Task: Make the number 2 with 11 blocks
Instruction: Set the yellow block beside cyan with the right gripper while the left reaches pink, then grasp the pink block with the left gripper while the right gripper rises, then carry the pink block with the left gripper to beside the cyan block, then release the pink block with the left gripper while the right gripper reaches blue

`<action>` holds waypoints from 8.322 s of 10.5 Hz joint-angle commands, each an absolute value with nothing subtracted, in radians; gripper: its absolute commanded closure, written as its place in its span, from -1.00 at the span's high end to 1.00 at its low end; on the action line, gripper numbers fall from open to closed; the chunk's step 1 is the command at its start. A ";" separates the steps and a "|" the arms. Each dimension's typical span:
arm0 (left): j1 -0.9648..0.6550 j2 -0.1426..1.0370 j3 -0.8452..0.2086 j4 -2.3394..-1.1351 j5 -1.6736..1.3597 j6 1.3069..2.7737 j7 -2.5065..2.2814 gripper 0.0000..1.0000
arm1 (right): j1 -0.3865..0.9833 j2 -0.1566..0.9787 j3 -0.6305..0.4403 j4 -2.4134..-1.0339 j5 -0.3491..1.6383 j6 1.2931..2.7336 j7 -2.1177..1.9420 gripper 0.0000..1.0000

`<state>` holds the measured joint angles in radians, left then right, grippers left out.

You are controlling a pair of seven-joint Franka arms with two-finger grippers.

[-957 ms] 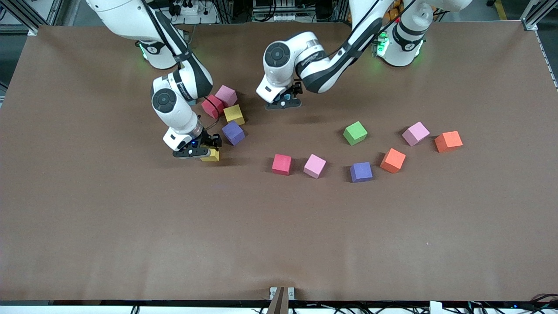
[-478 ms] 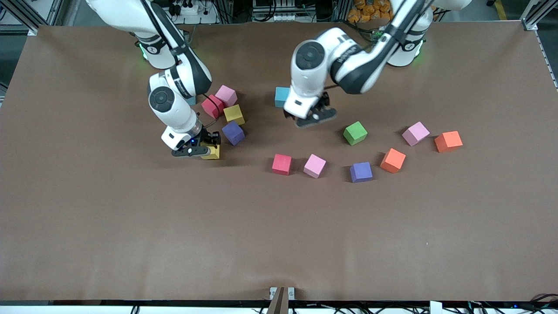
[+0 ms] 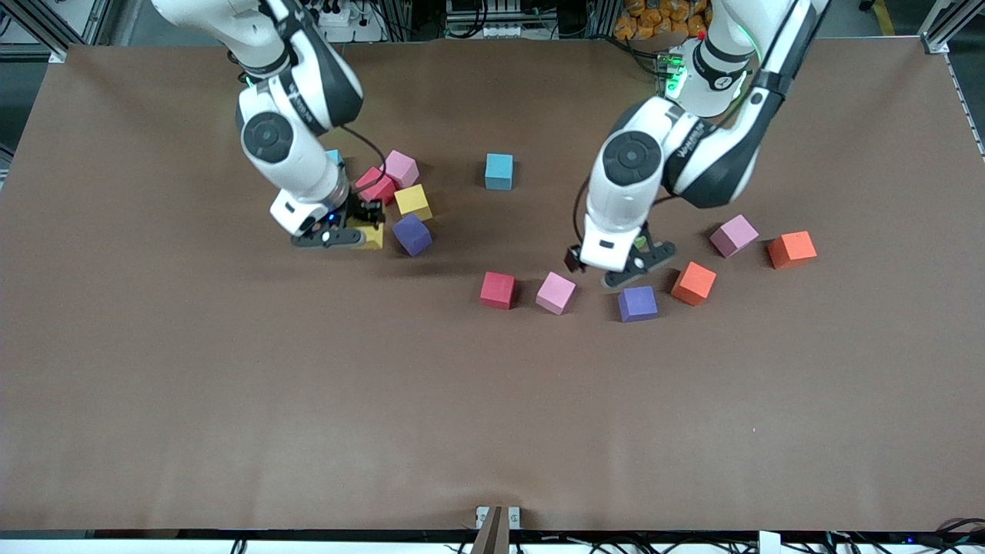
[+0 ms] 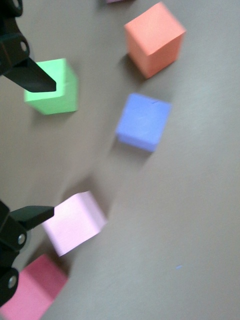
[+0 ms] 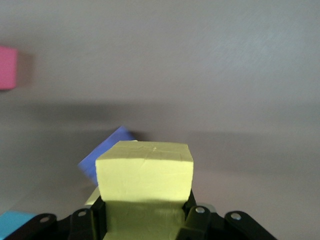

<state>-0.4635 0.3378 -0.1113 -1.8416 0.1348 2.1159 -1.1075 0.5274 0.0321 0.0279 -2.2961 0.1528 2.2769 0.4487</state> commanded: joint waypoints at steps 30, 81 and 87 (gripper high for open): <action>-0.655 0.675 0.015 -1.692 0.009 2.390 -1.845 0.50 | 1.045 0.140 0.037 -2.382 -0.100 2.559 -0.291 0.03; -0.658 0.258 -0.284 -2.313 -0.133 2.569 -2.408 -0.02 | 0.577 -0.140 0.005 -1.976 -0.078 1.858 -0.006 1.00; -0.704 0.259 -0.284 -2.330 -0.133 2.583 -2.448 -0.05 | 0.439 -0.140 -0.015 -2.068 0.026 1.864 -0.052 1.00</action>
